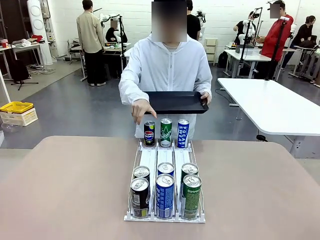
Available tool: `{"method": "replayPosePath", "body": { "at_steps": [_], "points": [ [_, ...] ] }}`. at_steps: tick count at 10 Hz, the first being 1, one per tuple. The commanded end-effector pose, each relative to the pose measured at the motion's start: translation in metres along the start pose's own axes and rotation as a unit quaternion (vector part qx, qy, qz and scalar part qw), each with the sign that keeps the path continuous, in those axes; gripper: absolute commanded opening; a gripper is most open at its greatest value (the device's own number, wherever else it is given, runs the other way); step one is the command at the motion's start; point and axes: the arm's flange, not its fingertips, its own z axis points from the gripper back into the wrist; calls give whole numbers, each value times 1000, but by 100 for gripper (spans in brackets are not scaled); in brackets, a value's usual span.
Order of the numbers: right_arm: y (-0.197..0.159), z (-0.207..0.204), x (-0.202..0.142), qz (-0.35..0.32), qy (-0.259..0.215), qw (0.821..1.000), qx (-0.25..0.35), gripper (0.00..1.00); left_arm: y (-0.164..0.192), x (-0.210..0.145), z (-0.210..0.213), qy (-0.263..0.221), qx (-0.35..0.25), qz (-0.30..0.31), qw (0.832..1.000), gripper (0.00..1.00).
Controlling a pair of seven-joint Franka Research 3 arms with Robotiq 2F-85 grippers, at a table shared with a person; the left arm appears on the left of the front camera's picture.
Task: Retrieve and hand over the desired beverage to the person.
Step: Pick up a can of the same type that the person held from the Automatic Can Dispenser.
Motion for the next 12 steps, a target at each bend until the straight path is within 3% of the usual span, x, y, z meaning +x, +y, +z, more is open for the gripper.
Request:
{"method": "replayPosePath", "body": {
  "at_steps": [1, 12],
  "points": [
    [0, -3, 0, 0, 2, 1000, 5, 100, -1, 2, 1, -3, -3, 5, 1000, 100],
    [0, -3, 0, 0, 2, 1000, 5, 100, -1, 2, 1, -3, -3, 5, 1000, 100]
  ]
}}
